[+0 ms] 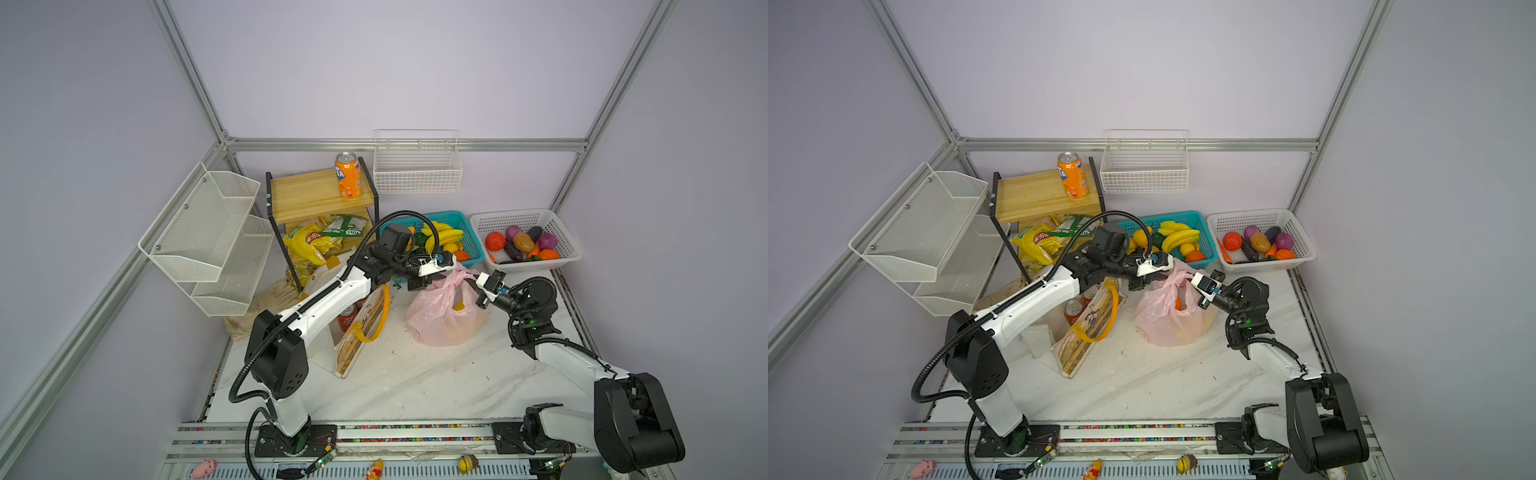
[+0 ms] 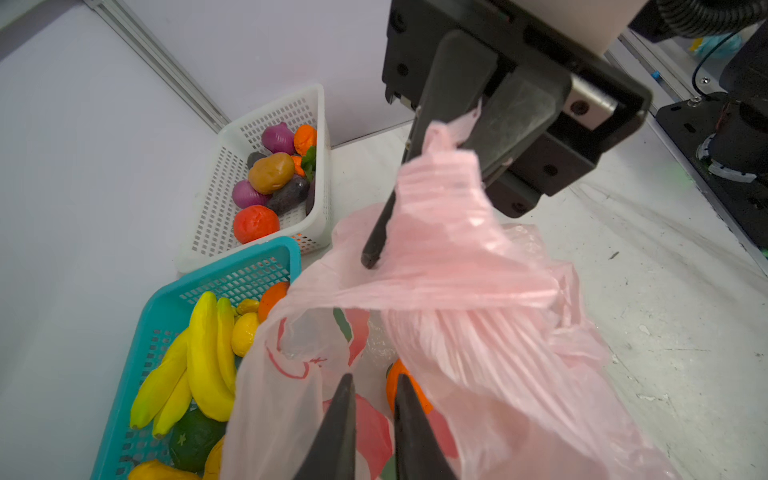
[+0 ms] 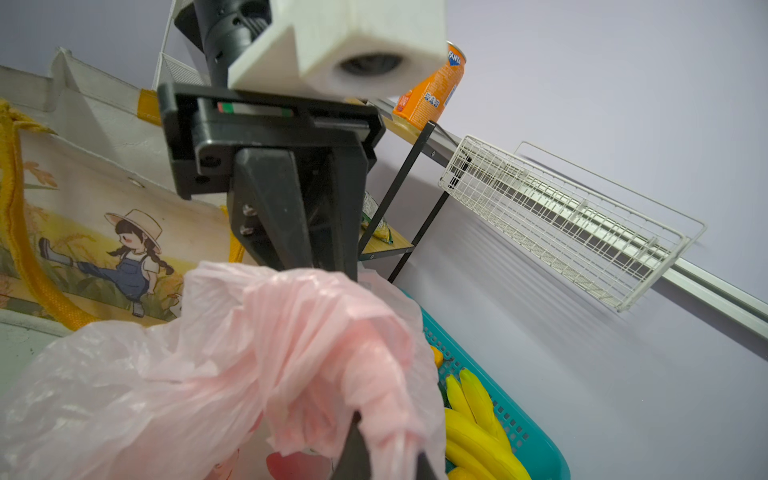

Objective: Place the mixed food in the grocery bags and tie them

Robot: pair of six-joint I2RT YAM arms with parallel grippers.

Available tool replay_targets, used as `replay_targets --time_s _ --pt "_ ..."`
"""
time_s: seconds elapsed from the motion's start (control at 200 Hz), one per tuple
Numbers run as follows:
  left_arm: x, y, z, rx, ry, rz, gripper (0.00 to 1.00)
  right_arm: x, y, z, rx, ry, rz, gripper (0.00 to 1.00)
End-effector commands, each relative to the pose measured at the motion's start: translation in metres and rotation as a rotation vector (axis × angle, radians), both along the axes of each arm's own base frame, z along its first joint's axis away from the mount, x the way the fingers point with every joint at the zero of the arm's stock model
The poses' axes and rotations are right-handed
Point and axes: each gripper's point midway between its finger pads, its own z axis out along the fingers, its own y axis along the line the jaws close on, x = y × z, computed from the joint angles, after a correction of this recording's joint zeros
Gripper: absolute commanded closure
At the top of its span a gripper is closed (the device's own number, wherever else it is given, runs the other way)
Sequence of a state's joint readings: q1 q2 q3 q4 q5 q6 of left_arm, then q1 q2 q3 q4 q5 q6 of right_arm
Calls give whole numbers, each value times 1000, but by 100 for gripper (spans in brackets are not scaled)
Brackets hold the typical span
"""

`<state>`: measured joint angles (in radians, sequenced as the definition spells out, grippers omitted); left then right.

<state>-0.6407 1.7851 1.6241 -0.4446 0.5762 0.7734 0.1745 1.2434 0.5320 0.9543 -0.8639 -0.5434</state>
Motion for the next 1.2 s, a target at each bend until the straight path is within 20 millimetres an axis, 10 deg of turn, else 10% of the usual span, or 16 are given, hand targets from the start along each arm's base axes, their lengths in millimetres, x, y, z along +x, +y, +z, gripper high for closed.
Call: replay_targets --time_s 0.0,0.345,1.195 --pt "4 -5 28 -14 -88 -69 78 -8 1 22 21 -72 34 100" --pt "-5 -26 23 -105 13 -180 56 -9 1 23 24 -75 34 100" --pt "-5 -43 1 -184 91 -204 43 -8 1 31 31 -92 31 100"
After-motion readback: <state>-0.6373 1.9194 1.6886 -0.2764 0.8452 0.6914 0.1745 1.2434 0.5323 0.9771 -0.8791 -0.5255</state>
